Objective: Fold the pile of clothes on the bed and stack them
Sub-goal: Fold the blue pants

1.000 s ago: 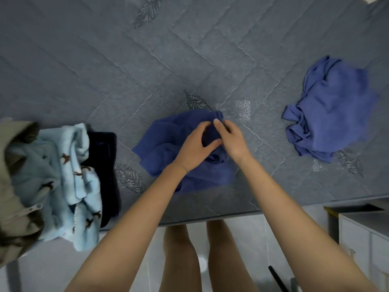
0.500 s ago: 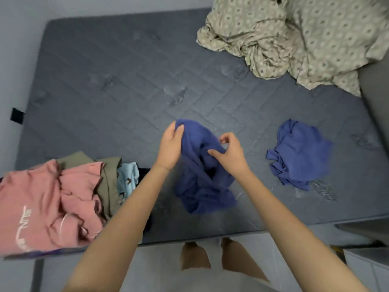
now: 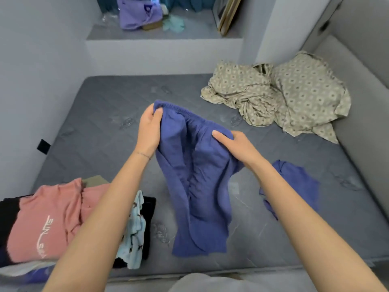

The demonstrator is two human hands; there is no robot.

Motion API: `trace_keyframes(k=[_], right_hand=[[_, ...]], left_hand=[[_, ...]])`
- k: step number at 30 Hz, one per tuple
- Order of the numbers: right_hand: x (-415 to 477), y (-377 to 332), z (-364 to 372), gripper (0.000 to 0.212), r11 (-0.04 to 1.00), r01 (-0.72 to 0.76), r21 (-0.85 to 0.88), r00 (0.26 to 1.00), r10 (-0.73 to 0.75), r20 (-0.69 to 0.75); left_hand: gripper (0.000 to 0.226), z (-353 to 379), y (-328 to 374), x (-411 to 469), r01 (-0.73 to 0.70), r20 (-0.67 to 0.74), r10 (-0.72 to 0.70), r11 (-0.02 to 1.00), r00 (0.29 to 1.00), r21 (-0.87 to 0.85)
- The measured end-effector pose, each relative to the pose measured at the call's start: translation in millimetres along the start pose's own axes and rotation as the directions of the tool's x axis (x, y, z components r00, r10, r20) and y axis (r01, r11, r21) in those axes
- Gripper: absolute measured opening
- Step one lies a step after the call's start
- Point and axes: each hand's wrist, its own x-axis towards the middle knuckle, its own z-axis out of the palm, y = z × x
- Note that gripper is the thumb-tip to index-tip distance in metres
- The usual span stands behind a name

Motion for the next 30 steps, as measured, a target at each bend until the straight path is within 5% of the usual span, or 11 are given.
trace_keyframes(k=[6, 11, 15, 20, 24, 30], right_hand=[[7, -68, -13, 0.033, 0.9, 0.044, 0.434, 0.997, -0.01, -0.08], [13, -89, -24, 0.018, 0.953, 0.22, 0.209, 0.972, -0.196, -0.129], [13, -88, -27, 0.04, 0.953, 0.302, -0.012, 0.932, -0.298, -0.205], [15, -106, -36, 0.045, 0.933, 0.357, -0.044, 0.893, -0.355, -0.277], [16, -111, -32, 0.039, 0.946, 0.299, 0.127, 0.924, -0.253, -0.286], [25, -95, 5, 0.024, 0.917, -0.016, 0.399, 0.997, 0.043, -0.06]], left_hand=[[0.021, -7, 25, 7, -0.011, -0.112, -0.009, 0.985, 0.994, -0.17], [0.02, -25, 50, 24, -0.071, -0.182, 0.044, 0.986, 0.982, -0.149], [0.029, -36, 64, 32, -0.091, -0.19, 0.071, 0.991, 0.979, -0.102], [0.034, -40, 83, 43, -0.102, -0.189, 0.084, 0.991, 0.978, -0.086], [0.029, -25, 77, 37, -0.026, -0.179, -0.005, 0.985, 0.984, -0.171], [0.017, 19, 55, 4, 0.028, -0.054, -0.034, 0.994, 0.998, -0.108]])
